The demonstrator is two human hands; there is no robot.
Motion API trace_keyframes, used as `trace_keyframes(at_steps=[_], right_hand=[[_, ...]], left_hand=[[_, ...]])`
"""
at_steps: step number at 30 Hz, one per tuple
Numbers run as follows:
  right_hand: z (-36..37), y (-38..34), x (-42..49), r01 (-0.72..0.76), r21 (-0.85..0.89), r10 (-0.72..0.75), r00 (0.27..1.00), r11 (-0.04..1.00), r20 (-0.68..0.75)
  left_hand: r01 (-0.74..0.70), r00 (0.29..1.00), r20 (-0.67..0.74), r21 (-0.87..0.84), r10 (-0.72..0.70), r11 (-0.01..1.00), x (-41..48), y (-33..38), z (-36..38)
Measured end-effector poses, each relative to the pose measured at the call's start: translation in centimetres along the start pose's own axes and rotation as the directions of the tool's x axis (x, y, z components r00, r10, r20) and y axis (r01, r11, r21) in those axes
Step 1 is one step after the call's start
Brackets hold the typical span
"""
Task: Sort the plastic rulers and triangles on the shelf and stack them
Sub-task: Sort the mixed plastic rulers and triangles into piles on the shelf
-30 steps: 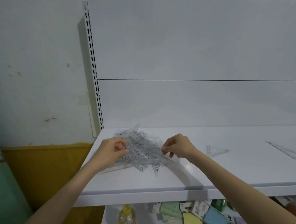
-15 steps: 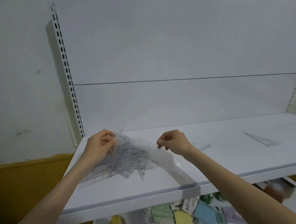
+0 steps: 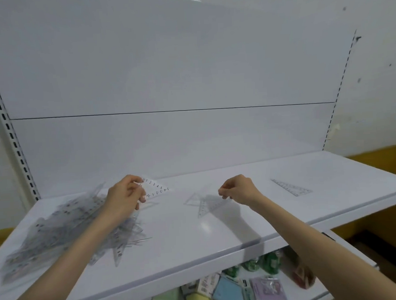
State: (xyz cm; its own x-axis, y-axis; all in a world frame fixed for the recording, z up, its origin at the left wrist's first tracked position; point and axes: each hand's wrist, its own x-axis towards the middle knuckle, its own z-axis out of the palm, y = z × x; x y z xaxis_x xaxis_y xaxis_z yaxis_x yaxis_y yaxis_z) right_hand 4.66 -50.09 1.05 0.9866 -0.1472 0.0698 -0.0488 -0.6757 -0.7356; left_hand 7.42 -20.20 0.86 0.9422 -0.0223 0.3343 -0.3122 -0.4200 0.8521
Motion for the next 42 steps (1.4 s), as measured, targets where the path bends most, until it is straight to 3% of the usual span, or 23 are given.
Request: trace_keyframes(at_steps=[5, 10, 13, 15, 17, 19, 21, 23, 25, 27, 29, 31, 34, 36, 38, 42], right_hand=[[0.9, 2.8, 2.4, -0.007, -0.158, 0.011, 1.000, 0.987, 0.024], [1.6, 3.7, 2.6, 0.037, -0.360, -0.061, 0.997, 0.932, -0.055], [1.5, 4.0, 2.7, 0.074, -0.400, -0.104, 0.993, 0.914, -0.052], [1.2, 3.7, 2.7, 0.152, -0.330, -0.197, 0.975, 0.932, -0.107], [0.9, 2.8, 2.3, 0.318, -0.142, -0.339, 0.928, 0.937, -0.153], [0.5, 1.5, 1.6, 0.474, -0.010, -0.474, 0.878, 0.880, -0.067], [0.5, 0.6, 0.8, 0.584, -0.019, -0.579, 0.808, 0.811, 0.112], [0.9, 0.6, 0.5, 0.693, -0.106, -0.667, 0.717, 0.713, 0.204], [1.2, 1.2, 0.4, 0.771, -0.142, -0.754, 0.636, 0.620, 0.164], [1.0, 1.9, 0.3, 0.793, -0.102, -0.789, 0.609, 0.601, 0.085], [0.2, 2.4, 0.5, 0.745, -0.073, -0.744, 0.666, 0.663, 0.048], [-0.8, 3.3, 1.1, 0.639, -0.084, -0.640, 0.768, 0.764, 0.027], [-1.4, 5.0, 2.3, 0.495, -0.210, -0.492, 0.868, 0.843, 0.070], [-0.9, 5.7, 2.5, 0.428, -0.307, -0.421, 0.902, 0.850, 0.094], [-0.5, 5.9, 2.4, 0.389, -0.291, -0.376, 0.921, 0.874, 0.102], [-0.4, 5.5, 2.4, 0.394, -0.345, -0.349, 0.919, 0.852, 0.186]], left_hand=[[0.100, 0.994, 0.029, 0.032, -0.101, 0.994, -0.6, -0.2, 1.9], [0.057, 0.992, 0.100, 0.190, -0.077, 0.980, -1.0, -0.2, 2.8], [0.052, 0.990, 0.117, 0.220, -0.079, 0.974, -1.4, 0.0, 3.6], [0.034, 0.987, 0.146, 0.230, -0.069, 0.973, -1.7, 0.2, 4.3], [0.002, 0.983, 0.180, 0.230, -0.044, 0.973, -2.0, 0.7, 5.0], [-0.029, 0.977, 0.210, 0.222, -0.019, 0.975, -2.1, 1.3, 5.9], [-0.048, 0.972, 0.234, 0.206, -0.002, 0.977, -2.1, 2.1, 6.9], [-0.055, 0.968, 0.250, 0.176, 0.009, 0.983, -2.1, 2.8, 7.9], [-0.058, 0.963, 0.270, 0.157, 0.014, 0.986, -2.2, 3.3, 8.7], [-0.057, 0.960, 0.279, 0.153, 0.012, 0.987, -2.2, 3.6, 9.3], [-0.075, 0.962, 0.271, 0.191, 0.020, 0.979, -2.2, 3.8, 9.5], [-0.107, 0.968, 0.247, 0.282, 0.035, 0.953, -2.2, 3.7, 9.4], [-0.103, 0.980, 0.196, 0.381, 0.029, 0.919, -2.5, 3.0, 8.5], [-0.087, 0.985, 0.173, 0.410, 0.016, 0.908, -2.6, 2.3, 7.7], [-0.080, 0.986, 0.164, 0.425, 0.010, 0.902, -2.8, 1.9, 7.0], [-0.097, 0.987, 0.157, 0.426, 0.033, 0.899, -2.9, 1.7, 6.1]])
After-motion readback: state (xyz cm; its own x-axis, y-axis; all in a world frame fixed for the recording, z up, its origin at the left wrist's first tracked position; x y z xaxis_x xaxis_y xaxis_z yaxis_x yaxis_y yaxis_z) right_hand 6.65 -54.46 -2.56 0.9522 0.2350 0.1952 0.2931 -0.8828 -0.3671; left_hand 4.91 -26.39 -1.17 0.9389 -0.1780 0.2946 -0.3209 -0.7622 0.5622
